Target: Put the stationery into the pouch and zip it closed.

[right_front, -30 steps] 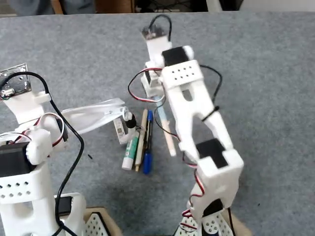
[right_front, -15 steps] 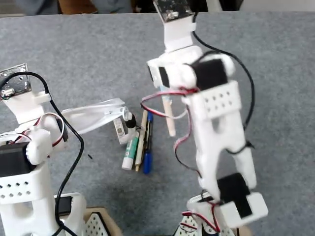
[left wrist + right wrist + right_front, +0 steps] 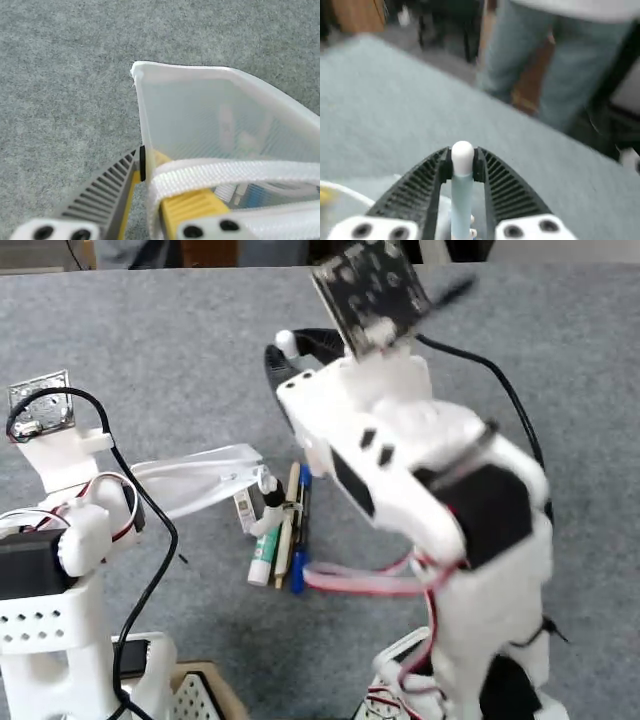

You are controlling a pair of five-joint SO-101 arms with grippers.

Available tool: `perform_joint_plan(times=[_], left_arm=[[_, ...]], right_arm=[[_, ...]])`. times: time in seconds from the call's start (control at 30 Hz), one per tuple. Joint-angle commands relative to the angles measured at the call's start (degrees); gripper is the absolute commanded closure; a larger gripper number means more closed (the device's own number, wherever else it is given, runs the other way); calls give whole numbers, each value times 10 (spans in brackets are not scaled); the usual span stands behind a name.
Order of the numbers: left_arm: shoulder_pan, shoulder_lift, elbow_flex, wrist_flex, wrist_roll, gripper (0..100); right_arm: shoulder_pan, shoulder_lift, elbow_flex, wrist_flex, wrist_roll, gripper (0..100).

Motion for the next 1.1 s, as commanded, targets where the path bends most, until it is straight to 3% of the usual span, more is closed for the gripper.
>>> perform_joint_plan(times=[0.0, 0.43, 0.8, 1.07], left_arm=[[9, -3, -7, -1, 2, 972], [22, 24, -11, 1, 2, 972], [22, 30, -32, 7, 3, 972], [22, 31, -27, 7, 3, 972]], right_arm=[[-39, -42, -22, -41, -30, 986], [-136, -58, -24, -85, -48, 986], [-159, 3, -16, -162, -49, 986], [-159, 33, 74, -215, -52, 986]])
